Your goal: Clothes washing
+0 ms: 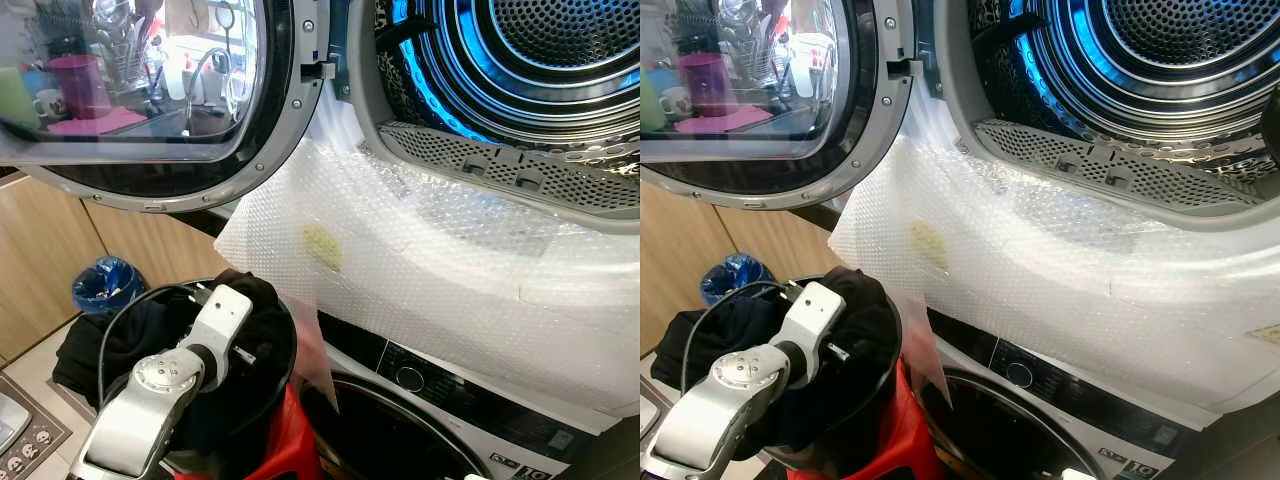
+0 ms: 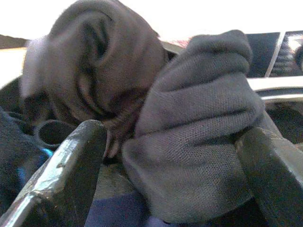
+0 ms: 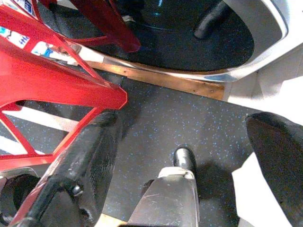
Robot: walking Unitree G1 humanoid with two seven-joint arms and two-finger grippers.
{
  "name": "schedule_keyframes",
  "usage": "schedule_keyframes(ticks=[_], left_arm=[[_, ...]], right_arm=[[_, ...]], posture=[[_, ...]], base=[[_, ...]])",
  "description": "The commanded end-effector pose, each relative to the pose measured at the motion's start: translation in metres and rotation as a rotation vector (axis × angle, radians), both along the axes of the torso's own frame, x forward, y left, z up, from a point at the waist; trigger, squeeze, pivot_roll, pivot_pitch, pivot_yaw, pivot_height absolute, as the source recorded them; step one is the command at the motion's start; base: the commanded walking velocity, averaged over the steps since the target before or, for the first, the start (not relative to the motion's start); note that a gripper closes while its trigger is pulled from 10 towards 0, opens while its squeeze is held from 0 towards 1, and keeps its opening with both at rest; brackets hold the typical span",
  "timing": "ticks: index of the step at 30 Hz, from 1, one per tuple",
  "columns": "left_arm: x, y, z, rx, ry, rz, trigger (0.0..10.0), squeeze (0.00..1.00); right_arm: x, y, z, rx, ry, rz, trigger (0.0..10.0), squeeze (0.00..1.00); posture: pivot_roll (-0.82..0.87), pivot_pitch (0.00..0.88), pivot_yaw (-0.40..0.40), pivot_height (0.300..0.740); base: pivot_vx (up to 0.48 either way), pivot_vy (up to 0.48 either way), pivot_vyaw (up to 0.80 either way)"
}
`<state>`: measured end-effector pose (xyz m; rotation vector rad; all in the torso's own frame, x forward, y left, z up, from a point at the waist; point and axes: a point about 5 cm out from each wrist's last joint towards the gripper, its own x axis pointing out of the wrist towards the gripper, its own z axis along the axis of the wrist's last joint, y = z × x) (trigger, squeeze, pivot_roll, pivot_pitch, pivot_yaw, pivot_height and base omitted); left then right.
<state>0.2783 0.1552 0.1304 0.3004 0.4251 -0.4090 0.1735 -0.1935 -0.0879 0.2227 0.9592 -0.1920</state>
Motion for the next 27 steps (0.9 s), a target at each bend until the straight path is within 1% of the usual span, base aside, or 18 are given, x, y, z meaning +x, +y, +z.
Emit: schedule_keyframes(ticks=[1,3,11,12,18,23,24,25,26,27], left_arm=[[-0.003,-0.001,-0.005,0.011,0.02,-0.03,10.0,0.0],[-0.004,-0.003,-0.006,0.028,0.026,-0.048,10.0,0.0],[-0.004,-0.002,-0.01,0.025,0.025,-0.052,10.0,0.0],[-0.004,-0.002,-0.012,0.029,0.035,-0.058,10.0,0.0],[-0.008,-0.009,-0.018,0.035,0.082,-0.138,10.0,0.0],[-0.008,-0.008,-0.019,0.037,0.077,-0.125,9.9,0.0],[-0.008,-0.008,-0.019,0.039,0.076,-0.123,6.1,0.0],[-0.008,-0.008,-0.02,0.04,0.078,-0.123,3.6,0.0],[-0.009,-0.008,-0.021,0.041,0.08,-0.123,2.4,0.0],[-0.009,-0.008,-0.021,0.042,0.082,-0.123,1.9,0.0]], right_arm=[[-0.001,0.0,-0.001,0.006,0.009,-0.007,10.0,0.0],[0.0,0.001,0.0,0.007,0.008,0.0,10.0,0.0],[0.002,0.0,0.001,0.003,0.004,0.003,10.0,0.0],[0.002,0.0,0.001,0.001,0.003,0.003,10.0,0.0],[0.005,-0.001,0.002,0.001,-0.004,-0.007,10.0,0.0],[0.005,0.0,0.002,0.004,-0.005,-0.01,10.0,0.0],[0.004,0.0,0.002,0.004,-0.003,-0.008,10.0,0.0],[0.004,0.0,0.002,0.003,-0.002,-0.007,10.0,0.0],[0.004,0.0,0.002,0.003,-0.001,-0.007,10.0,0.0],[0.004,0.0,0.001,0.003,-0.001,-0.006,10.0,0.0]], posture=[[0.05,0.055,-0.026,0.74],[0.05,0.058,-0.03,0.74],[0.05,0.061,-0.034,0.74],[0.05,0.058,-0.034,0.74],[0.04,0.06,-0.03,0.74],[0.04,0.057,-0.033,0.74],[0.05,0.064,-0.034,0.74],[0.05,0.069,-0.033,0.74],[0.05,0.069,-0.033,0.74],[0.05,0.069,-0.033,0.74]], base=[[0.0,0.0,0.0],[0.0,0.0,0.0],[0.0,0.0,0.0],[0.0,0.0,0.0],[0.0,0.0,0.0],[0.0,0.0,0.0],[0.0,0.0,0.0],[0.0,0.0,0.0],[0.0,0.0,0.0],[0.0,0.0,0.0]])
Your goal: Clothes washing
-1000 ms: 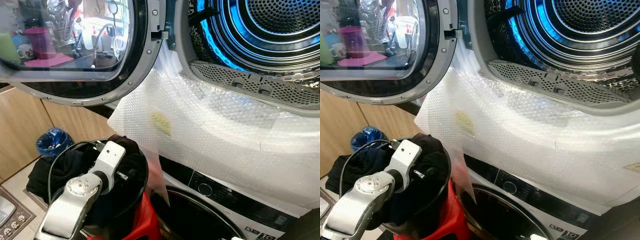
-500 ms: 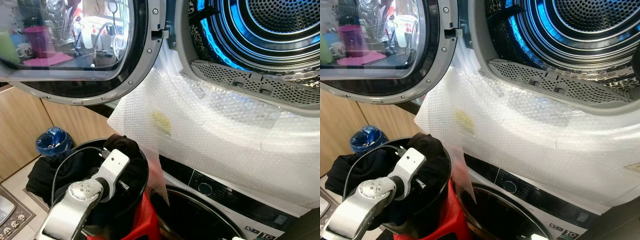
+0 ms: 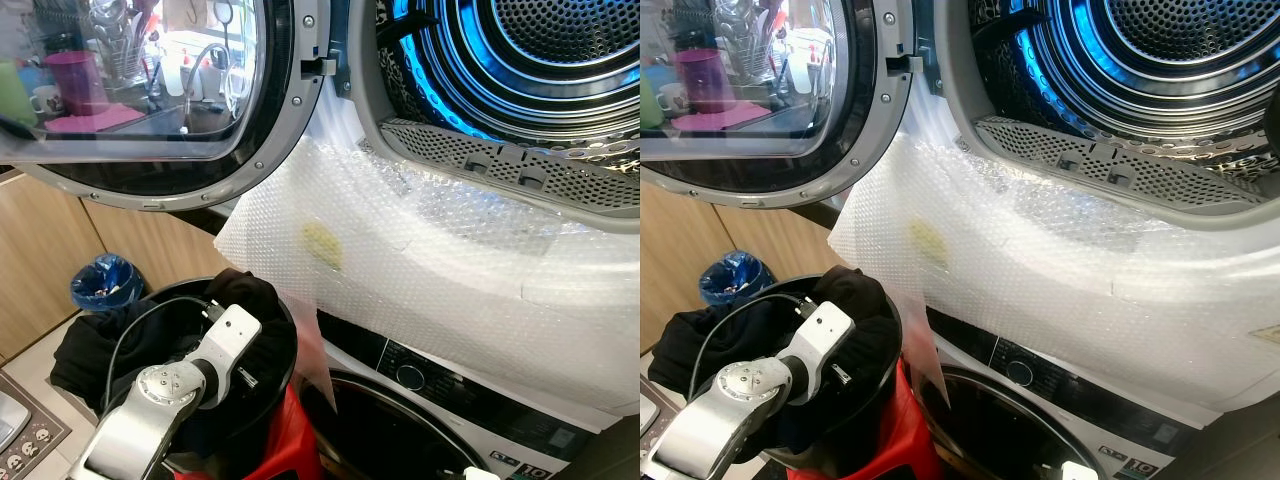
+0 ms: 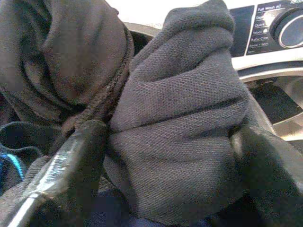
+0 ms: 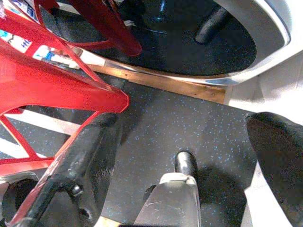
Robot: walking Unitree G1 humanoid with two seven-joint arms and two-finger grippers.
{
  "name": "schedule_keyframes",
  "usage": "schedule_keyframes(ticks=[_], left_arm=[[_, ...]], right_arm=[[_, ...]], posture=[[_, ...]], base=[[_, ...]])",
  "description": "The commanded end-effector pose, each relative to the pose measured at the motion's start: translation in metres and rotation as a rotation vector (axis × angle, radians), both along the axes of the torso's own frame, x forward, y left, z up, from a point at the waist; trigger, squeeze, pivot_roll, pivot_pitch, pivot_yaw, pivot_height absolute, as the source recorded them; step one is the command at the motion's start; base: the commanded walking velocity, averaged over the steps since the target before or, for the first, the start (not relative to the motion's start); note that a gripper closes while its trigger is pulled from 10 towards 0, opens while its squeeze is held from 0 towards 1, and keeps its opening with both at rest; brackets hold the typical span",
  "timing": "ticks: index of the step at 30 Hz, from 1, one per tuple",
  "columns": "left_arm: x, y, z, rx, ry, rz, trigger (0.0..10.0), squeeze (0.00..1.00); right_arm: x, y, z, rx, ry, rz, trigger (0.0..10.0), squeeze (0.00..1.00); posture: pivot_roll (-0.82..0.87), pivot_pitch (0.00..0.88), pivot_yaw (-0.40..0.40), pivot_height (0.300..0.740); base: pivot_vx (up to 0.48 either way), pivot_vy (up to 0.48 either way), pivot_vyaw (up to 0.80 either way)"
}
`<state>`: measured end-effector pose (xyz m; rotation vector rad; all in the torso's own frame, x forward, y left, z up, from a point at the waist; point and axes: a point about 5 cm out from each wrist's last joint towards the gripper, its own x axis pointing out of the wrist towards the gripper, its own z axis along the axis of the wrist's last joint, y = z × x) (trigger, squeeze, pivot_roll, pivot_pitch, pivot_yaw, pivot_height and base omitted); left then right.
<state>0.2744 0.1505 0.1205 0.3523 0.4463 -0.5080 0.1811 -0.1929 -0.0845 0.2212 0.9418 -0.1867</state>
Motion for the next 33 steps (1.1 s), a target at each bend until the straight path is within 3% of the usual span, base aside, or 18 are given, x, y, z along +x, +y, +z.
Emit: schedule_keyframes(ticks=[1,2,3,20,33], left_arm=[[-0.0073,-0.0032,-0.013,0.01,0.062,-0.019,1.9,0.0],[-0.0083,-0.0033,-0.014,0.012,0.065,-0.019,0.1,0.0],[-0.01,-0.0034,-0.0154,0.009,0.072,-0.017,0.0,0.0],[-0.0145,-0.0041,-0.0205,0.019,0.099,-0.02,0.0,0.0],[-0.0138,-0.0035,-0.0177,-0.002,0.065,0.023,0.0,0.0]], right_arm=[[-0.0042,-0.0009,-0.002,0.005,0.018,-0.011,10.0,0.0],[-0.0043,-0.0009,-0.002,0.005,0.018,-0.011,10.0,0.0],[-0.0043,-0.0011,-0.002,0.004,0.018,-0.011,10.0,0.0],[-0.0041,-0.0005,-0.002,0.009,0.02,-0.003,10.0,0.0],[-0.004,-0.0002,-0.0021,0.009,0.021,0.002,10.0,0.0]], posture=[[0.05,0.069,-0.033,0.74],[0.05,0.069,-0.033,0.74],[0.05,0.071,-0.035,0.74],[0.05,0.067,-0.038,0.74],[0.05,0.066,-0.039,0.74]], base=[[0.0,0.0,0.0],[0.0,0.0,0.0],[0.0,0.0,0.0],[0.0,0.0,0.0],[0.0,0.0,0.0]])
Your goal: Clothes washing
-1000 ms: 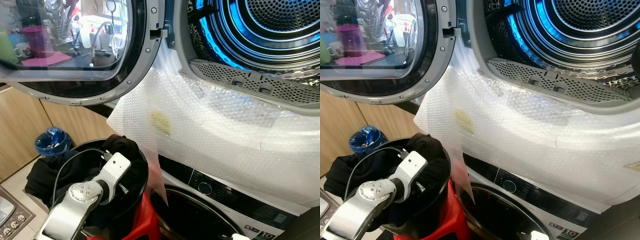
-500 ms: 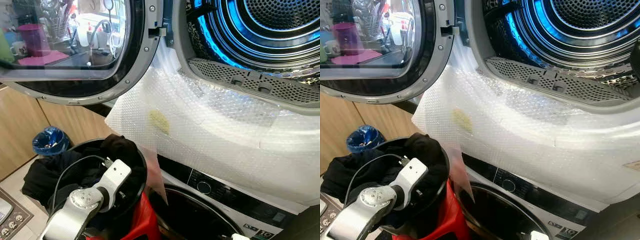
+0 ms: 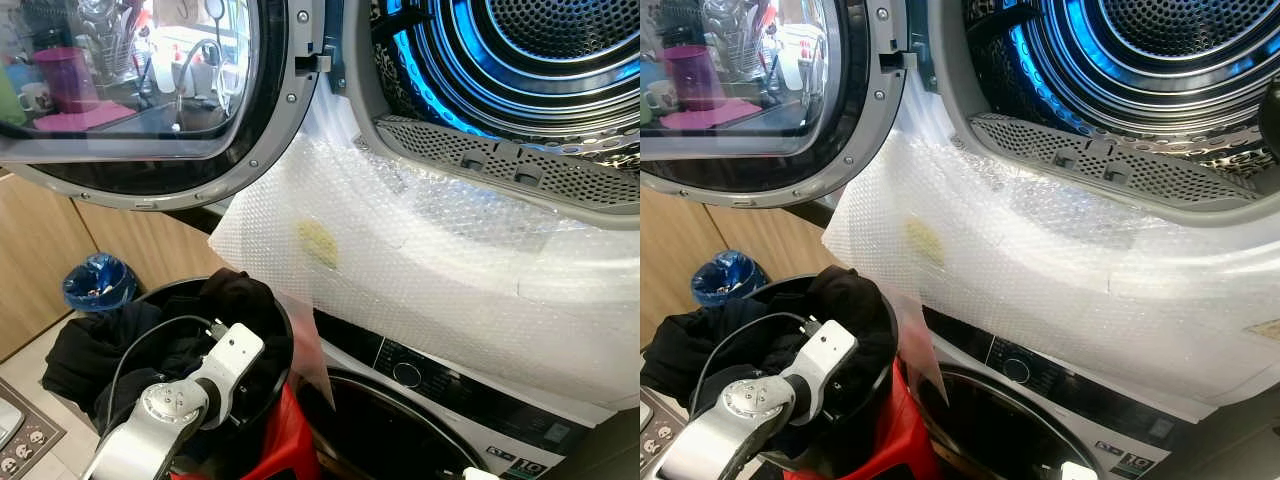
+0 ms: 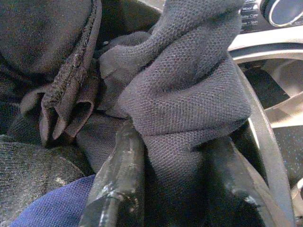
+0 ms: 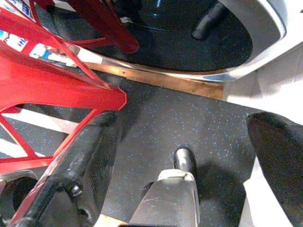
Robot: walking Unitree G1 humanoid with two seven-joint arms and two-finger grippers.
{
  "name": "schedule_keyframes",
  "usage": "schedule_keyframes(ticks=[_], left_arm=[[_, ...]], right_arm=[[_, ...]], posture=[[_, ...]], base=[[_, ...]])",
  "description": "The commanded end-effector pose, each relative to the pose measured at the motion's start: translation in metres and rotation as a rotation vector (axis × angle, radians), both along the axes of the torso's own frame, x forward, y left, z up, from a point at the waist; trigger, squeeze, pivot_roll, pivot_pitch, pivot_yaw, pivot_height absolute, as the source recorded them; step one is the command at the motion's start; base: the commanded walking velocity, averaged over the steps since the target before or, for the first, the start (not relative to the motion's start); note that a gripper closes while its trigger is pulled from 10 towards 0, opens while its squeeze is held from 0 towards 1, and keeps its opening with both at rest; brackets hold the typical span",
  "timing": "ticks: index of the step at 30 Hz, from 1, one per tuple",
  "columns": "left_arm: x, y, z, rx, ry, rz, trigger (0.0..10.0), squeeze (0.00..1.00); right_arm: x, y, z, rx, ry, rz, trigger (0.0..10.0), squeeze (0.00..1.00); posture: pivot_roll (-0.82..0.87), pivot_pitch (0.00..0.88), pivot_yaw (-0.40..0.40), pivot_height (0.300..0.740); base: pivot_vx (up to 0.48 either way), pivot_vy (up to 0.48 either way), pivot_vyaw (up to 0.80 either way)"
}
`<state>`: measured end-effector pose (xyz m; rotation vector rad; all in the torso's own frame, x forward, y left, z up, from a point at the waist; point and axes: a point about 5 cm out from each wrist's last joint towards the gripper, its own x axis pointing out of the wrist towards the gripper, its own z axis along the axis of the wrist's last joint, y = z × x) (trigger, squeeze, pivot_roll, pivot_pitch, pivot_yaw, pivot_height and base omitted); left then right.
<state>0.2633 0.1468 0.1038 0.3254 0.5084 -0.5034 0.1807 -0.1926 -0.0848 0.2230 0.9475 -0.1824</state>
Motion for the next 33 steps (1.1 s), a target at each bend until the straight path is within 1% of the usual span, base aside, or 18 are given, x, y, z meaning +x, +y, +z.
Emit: schedule_keyframes(ticks=[1,7,12,13,15,16,17,19,20,21,22,23,25,26,27,28,29,33], left_arm=[[-0.003,0.0,-0.001,0.005,0.002,0.004,0.0,0.0],[0.0,0.001,0.002,-0.013,-0.022,0.04,0.0,0.0],[0.004,0.003,0.01,-0.052,-0.088,0.107,0.0,0.0],[0.006,0.003,0.017,-0.083,-0.135,0.126,0.0,0.0],[0.008,0.004,0.022,-0.103,-0.17,0.149,0.0,0.0],[0.01,0.004,0.032,-0.131,-0.227,0.178,0.0,0.0],[0.01,0.004,0.034,-0.138,-0.244,0.187,0.0,0.0],[0.01,0.003,0.046,-0.198,-0.316,0.223,0.0,0.0],[0.01,0.003,0.046,-0.198,-0.316,0.223,0.0,0.0],[0.008,0.001,0.05,-0.234,-0.348,0.233,0.0,0.0],[0.006,-0.001,0.053,-0.265,-0.364,0.224,0.0,0.0],[0.005,-0.003,0.053,-0.279,-0.366,0.205,0.0,0.0],[-0.003,-0.013,0.057,-0.309,-0.39,0.133,0.0,0.0],[-0.004,-0.015,0.058,-0.322,-0.399,0.123,0.0,0.0],[-0.005,-0.017,0.063,-0.354,-0.427,0.114,0.0,0.0],[-0.005,-0.017,0.063,-0.354,-0.427,0.114,0.0,0.0],[-0.004,-0.018,0.072,-0.382,-0.485,0.12,0.0,0.0],[-0.002,-0.018,0.087,-0.431,-0.563,0.133,0.0,0.0]], right_arm=[[-0.004,-0.001,-0.002,0.005,0.016,-0.002,10.0,0.0],[-0.003,0.0,-0.002,0.007,0.016,-0.003,10.0,0.0],[-0.004,0.0,-0.002,0.009,0.018,-0.003,10.0,0.0],[-0.004,0.0,-0.002,0.011,0.018,-0.002,10.0,0.0],[-0.004,0.0,-0.002,0.012,0.018,-0.001,10.0,0.0],[-0.004,0.0,-0.002,0.013,0.017,-0.002,10.0,0.0],[-0.004,0.0,-0.002,0.014,0.017,-0.002,10.0,0.0],[-0.004,0.0,-0.002,0.014,0.017,0.0,10.0,0.0],[-0.004,0.0,-0.002,0.014,0.017,0.0,10.0,0.0],[-0.004,0.0,-0.002,0.015,0.016,0.001,10.0,0.0],[-0.003,0.001,-0.002,0.015,0.015,0.002,10.0,0.0],[-0.003,0.001,-0.002,0.015,0.015,0.003,10.0,0.0],[-0.003,0.001,-0.002,0.016,0.016,0.004,10.0,0.0],[-0.003,0.001,-0.002,0.017,0.016,0.004,10.0,0.0],[-0.003,0.001,-0.002,0.017,0.015,0.004,10.0,0.0],[-0.003,0.001,-0.002,0.017,0.015,0.004,10.0,0.0],[-0.003,0.001,-0.002,0.017,0.015,0.004,10.0,0.0],[-0.002,0.001,-0.001,0.018,0.014,0.005,10.0,0.0]], posture=[[0.05,0.066,-0.039,0.74],[0.05,0.064,-0.037,0.74],[0.05,0.064,-0.036,0.74],[0.05,0.064,-0.036,0.74],[0.05,0.064,-0.036,0.74],[0.05,0.065,-0.034,0.74],[0.05,0.065,-0.034,0.74],[0.05,0.065,-0.035,0.74],[0.05,0.065,-0.035,0.74],[0.05,0.065,-0.035,0.74],[0.05,0.065,-0.035,0.74],[0.05,0.065,-0.035,0.74],[0.05,0.065,-0.035,0.74],[0.05,0.067,-0.038,0.74],[0.05,0.067,-0.038,0.74],[0.05,0.067,-0.038,0.74],[0.05,0.066,-0.039,0.74],[0.05,0.065,-0.039,0.74]], base=[[0.0,0.0,0.0],[0.0,0.0,0.0],[0.0,0.0,0.0],[0.0,0.0,0.0],[0.0,0.0,0.0],[0.0,0.0,0.0],[0.0,0.0,0.0],[0.0,0.0,0.0],[0.0,0.0,0.0],[0.0,0.0,0.0],[0.0,0.0,0.0],[0.0,0.0,0.0],[0.0,0.0,0.0],[0.0,0.0,0.0],[0.0,0.0,0.0],[0.0,0.0,0.0],[0.0,0.0,0.0],[0.0,0.0,0.0]])
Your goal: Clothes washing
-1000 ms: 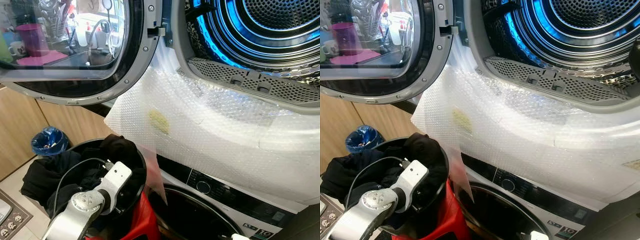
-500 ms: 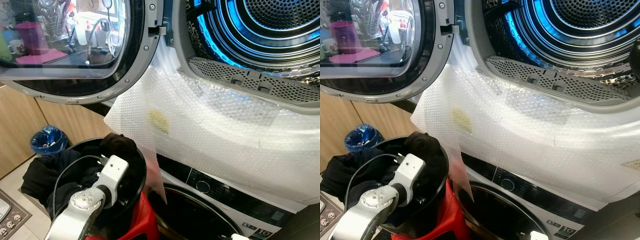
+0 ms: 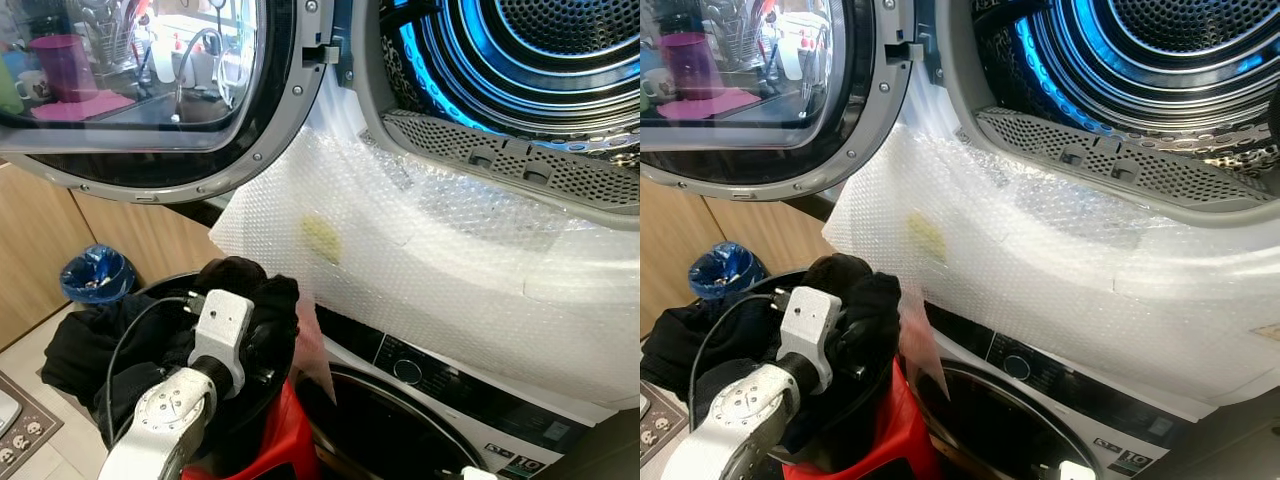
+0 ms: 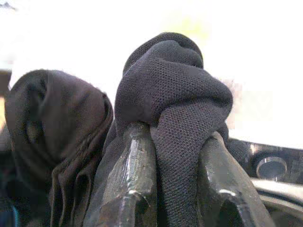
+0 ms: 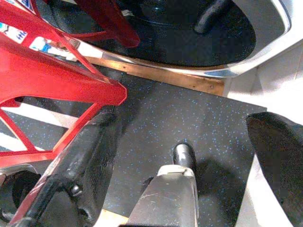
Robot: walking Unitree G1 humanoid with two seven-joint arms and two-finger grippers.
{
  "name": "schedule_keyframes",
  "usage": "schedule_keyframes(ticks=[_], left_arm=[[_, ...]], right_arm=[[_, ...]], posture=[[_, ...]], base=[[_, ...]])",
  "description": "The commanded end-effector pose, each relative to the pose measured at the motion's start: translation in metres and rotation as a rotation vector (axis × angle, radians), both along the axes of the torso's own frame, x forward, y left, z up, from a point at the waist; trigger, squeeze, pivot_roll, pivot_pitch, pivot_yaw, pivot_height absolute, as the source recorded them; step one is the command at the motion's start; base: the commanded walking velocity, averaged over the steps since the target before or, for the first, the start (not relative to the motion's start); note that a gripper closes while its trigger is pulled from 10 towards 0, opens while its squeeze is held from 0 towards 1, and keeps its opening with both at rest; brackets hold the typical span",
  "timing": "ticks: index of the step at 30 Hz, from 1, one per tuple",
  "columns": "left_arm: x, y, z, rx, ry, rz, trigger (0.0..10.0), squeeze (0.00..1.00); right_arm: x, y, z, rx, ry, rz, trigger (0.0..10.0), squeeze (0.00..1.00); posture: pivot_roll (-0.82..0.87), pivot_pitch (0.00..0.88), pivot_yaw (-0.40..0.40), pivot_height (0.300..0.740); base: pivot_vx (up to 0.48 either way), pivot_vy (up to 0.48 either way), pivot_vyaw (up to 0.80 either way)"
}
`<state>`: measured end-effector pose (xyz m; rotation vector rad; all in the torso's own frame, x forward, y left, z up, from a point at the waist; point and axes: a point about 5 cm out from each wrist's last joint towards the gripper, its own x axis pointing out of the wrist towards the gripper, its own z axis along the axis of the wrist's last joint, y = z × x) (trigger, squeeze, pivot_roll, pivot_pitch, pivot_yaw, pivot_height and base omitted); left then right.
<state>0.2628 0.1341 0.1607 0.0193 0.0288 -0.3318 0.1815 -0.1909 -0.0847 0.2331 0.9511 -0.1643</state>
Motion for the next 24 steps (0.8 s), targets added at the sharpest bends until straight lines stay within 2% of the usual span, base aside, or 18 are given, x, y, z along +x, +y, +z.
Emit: schedule_keyframes(ticks=[1,6,11,14,24], left_arm=[[-0.002,-0.005,0.031,-0.041,-0.163,-0.028,0.0,0.0],[-0.008,-0.021,0.038,-0.045,-0.182,-0.183,0.0,0.0],[-0.01,-0.033,0.046,-0.048,-0.211,-0.272,0.0,0.0],[-0.012,-0.045,0.053,-0.047,-0.224,-0.374,0.0,0.0],[-0.01,-0.073,0.073,-0.032,-0.277,-0.605,0.0,0.0]], right_arm=[[-0.003,-0.001,-0.001,0.001,0.013,-0.005,10.0,0.0],[-0.003,0.0,-0.002,0.003,0.014,-0.005,10.0,0.0],[-0.003,0.001,-0.002,0.004,0.014,-0.002,10.0,0.0],[-0.002,0.001,-0.001,0.007,0.011,-0.003,10.0,0.0],[-0.003,0.003,-0.002,0.014,0.01,-0.006,10.0,0.0]], posture=[[0.05,0.067,-0.039,0.74],[0.06,0.067,-0.043,0.74],[0.06,0.066,-0.042,0.74],[0.06,0.065,-0.04,0.74],[0.05,0.063,-0.038,0.74]], base=[[0.0,0.0,0.0],[0.0,0.0,0.0],[0.0,0.0,0.0],[0.0,0.0,0.0],[0.0,0.0,0.0]])
